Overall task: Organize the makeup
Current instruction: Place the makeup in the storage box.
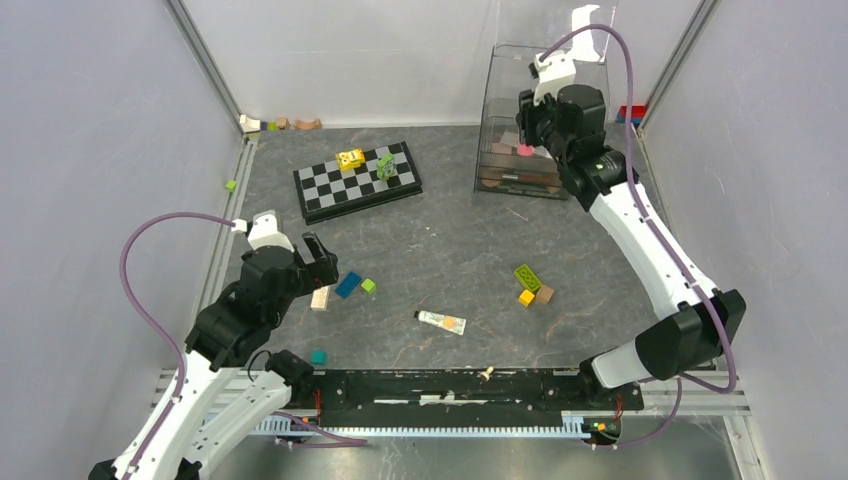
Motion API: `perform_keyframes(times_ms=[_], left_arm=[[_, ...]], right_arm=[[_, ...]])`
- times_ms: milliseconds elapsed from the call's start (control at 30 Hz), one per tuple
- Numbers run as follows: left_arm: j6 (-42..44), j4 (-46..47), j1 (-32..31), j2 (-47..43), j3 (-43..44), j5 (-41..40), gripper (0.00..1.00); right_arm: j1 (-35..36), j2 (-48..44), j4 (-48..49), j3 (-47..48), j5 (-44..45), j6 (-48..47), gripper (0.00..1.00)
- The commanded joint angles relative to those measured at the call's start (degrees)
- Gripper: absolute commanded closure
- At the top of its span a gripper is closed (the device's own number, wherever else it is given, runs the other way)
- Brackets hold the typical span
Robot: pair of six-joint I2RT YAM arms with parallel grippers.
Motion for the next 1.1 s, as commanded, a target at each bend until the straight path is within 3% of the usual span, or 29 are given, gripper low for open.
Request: perform_keyframes(times_ms=[0,400,1067], left_arm=[[2.09,1.9,0.38,-0.03,-0.12,-0.24,0.0],[2.08,1.9,0.35,0.44,-0.06,-0.66,0.0],[2.21,1.83,0.46,1.43,0.01,-0.92,0.0]], right_arm=[[-1.63,2.71,21.2,-1.5,7.02,3.96,1.0],[-6.16,16.68,49.96,-4.08,1.69,7.05,1.0],[-6.96,34.83,70.76,-1.94,-5.9,3.41,1.0]])
